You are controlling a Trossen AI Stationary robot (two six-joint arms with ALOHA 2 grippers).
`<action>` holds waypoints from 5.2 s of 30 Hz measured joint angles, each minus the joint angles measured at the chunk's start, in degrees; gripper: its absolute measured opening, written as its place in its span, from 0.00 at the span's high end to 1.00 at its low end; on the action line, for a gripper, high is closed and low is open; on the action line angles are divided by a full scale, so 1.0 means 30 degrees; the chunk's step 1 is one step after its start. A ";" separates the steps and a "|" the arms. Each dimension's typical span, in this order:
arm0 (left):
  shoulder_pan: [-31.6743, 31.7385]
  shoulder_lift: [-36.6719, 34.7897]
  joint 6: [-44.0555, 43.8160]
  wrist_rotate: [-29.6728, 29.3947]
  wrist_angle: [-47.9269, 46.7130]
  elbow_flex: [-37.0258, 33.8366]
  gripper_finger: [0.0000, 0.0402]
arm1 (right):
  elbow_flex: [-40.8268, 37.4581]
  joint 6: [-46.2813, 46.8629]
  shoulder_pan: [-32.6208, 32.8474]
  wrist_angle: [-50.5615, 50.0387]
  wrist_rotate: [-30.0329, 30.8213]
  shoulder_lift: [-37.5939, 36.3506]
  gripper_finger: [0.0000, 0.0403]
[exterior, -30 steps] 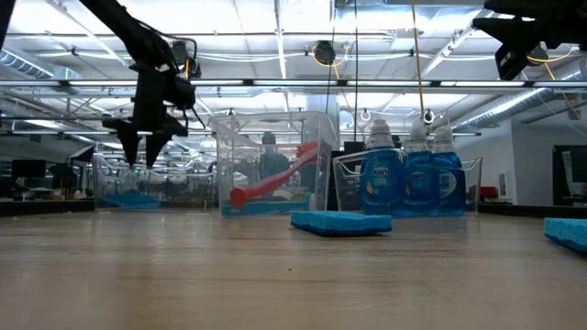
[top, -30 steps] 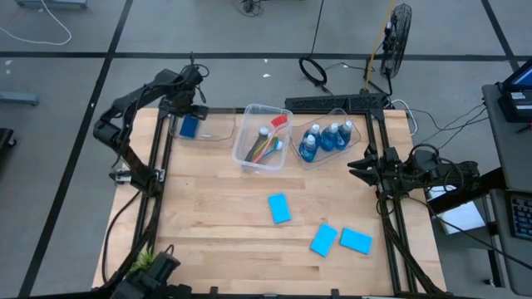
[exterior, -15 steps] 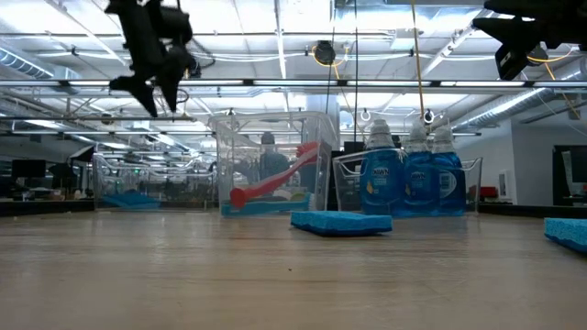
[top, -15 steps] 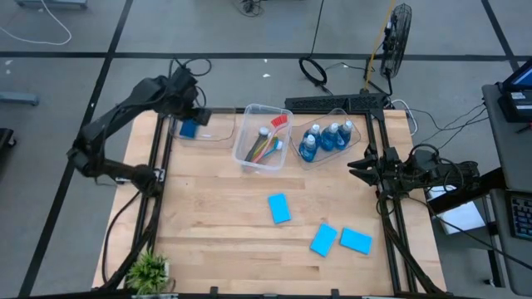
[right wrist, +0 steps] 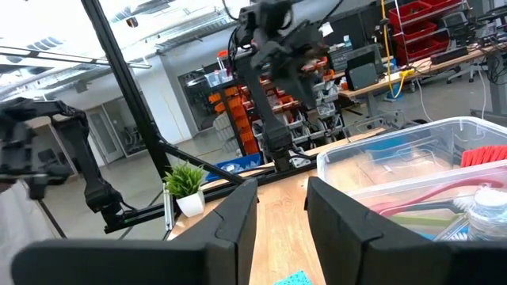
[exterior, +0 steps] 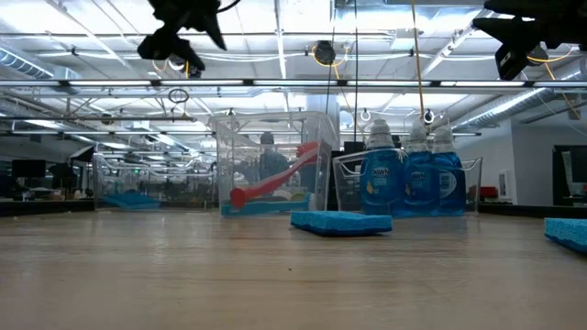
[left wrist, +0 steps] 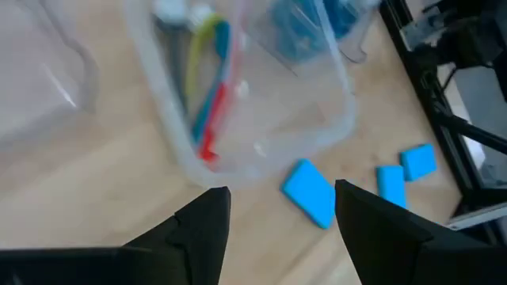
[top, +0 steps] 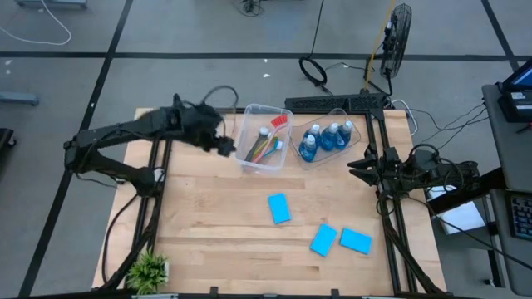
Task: Pick & Place Kitchen Sink Supplies
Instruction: Put the blue sponge into the left transparent bin
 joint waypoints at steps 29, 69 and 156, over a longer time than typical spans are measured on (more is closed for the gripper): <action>-0.8331 1.0847 -1.1790 -0.3715 1.0066 -0.0022 0.43 | 0.0015 0.0000 -0.0001 -0.0023 -0.0021 0.0102 0.76; -0.7899 1.5447 -1.4273 -0.1240 0.8312 0.0073 0.62 | 0.0007 -0.0007 -0.0001 -0.0146 -0.0007 0.0109 0.76; -0.8810 1.2138 -1.1489 -0.1152 -0.0577 -0.0015 1.00 | 0.0000 -0.0008 -0.0001 -0.0146 0.0001 0.0102 0.76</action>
